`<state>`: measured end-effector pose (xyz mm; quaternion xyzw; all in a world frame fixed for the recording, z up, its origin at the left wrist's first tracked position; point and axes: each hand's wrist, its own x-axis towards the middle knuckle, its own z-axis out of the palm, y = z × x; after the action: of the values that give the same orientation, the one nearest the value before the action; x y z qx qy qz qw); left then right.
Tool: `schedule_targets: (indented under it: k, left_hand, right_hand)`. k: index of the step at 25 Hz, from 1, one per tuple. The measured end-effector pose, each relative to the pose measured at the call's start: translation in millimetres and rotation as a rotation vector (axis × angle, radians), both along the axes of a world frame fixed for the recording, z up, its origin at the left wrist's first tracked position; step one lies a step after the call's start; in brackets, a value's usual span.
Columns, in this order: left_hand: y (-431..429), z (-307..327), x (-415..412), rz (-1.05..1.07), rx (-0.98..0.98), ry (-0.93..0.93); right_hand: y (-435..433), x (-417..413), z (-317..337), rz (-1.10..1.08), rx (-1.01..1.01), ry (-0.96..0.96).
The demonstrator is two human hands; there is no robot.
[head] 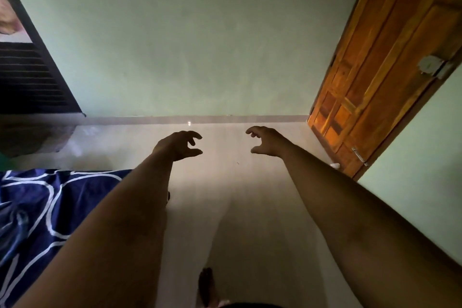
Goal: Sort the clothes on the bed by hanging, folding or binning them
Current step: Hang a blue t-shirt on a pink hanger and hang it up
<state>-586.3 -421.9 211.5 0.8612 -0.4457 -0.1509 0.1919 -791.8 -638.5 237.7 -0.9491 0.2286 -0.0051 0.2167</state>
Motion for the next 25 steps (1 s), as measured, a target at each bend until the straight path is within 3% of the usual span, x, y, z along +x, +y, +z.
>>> schedule_targets:
  k: [8, 18, 25]
  left_hand:
    - [-78.8, 17.9, 211.0, 0.097, -0.048, 0.016]
    - [-116.2, 0.0, 412.5, 0.235, -0.052, -0.012]
    - [-151.0, 5.8, 589.1, 0.378, 0.004, -0.069]
  right_hand:
    - [-90.1, 222.3, 6.5, 0.013, 0.077, -0.043]
    - [-154.9, 459.7, -14.5, 0.182, 0.062, -0.006]
    - [-207.1, 685.8, -7.3, 0.346, 0.065, 0.013]
